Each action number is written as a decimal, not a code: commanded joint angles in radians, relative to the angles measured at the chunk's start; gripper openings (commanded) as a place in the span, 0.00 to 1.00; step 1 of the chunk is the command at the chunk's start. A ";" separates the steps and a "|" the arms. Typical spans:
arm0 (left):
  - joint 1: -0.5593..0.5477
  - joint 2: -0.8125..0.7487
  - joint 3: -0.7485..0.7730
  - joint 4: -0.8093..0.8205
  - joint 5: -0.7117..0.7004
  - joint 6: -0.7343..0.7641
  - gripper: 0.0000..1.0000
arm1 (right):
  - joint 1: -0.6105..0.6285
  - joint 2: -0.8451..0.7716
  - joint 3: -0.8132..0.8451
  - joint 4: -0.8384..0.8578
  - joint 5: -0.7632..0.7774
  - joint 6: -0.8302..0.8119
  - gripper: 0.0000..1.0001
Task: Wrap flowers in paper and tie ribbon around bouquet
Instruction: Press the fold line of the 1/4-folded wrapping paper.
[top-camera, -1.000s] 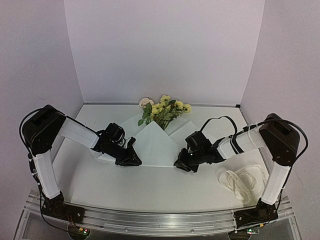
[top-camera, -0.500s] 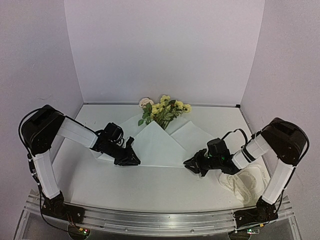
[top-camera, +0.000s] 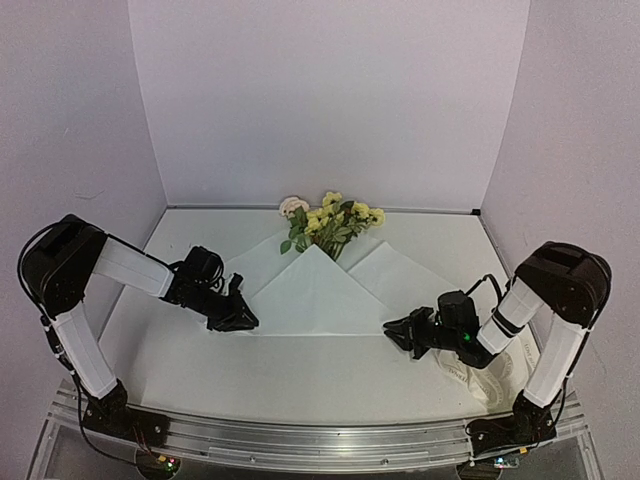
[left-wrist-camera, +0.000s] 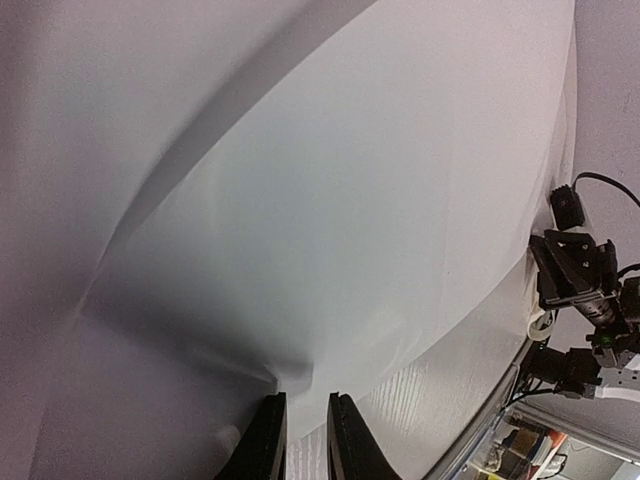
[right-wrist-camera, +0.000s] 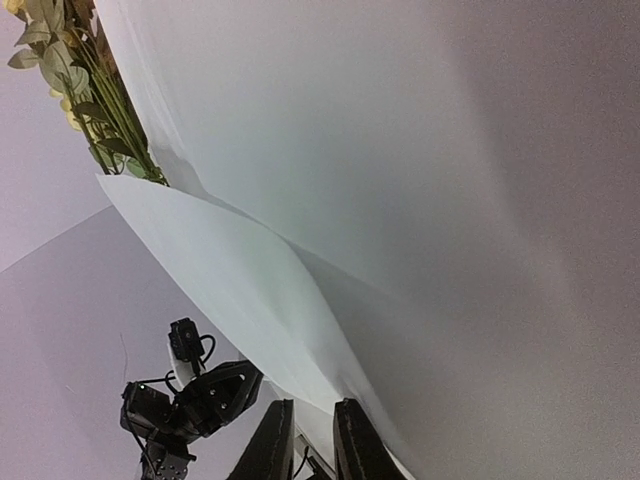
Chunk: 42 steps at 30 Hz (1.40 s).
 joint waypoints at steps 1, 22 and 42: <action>0.046 -0.084 -0.096 -0.043 -0.071 -0.026 0.17 | -0.014 0.078 -0.039 -0.059 0.055 0.048 0.16; 0.209 -0.241 -0.258 -0.084 -0.168 -0.063 0.08 | -0.072 0.007 -0.148 0.037 0.041 0.075 0.19; 0.198 -0.357 -0.084 -0.235 -0.110 0.016 0.26 | -0.209 -0.112 -0.272 0.039 0.013 -0.087 0.53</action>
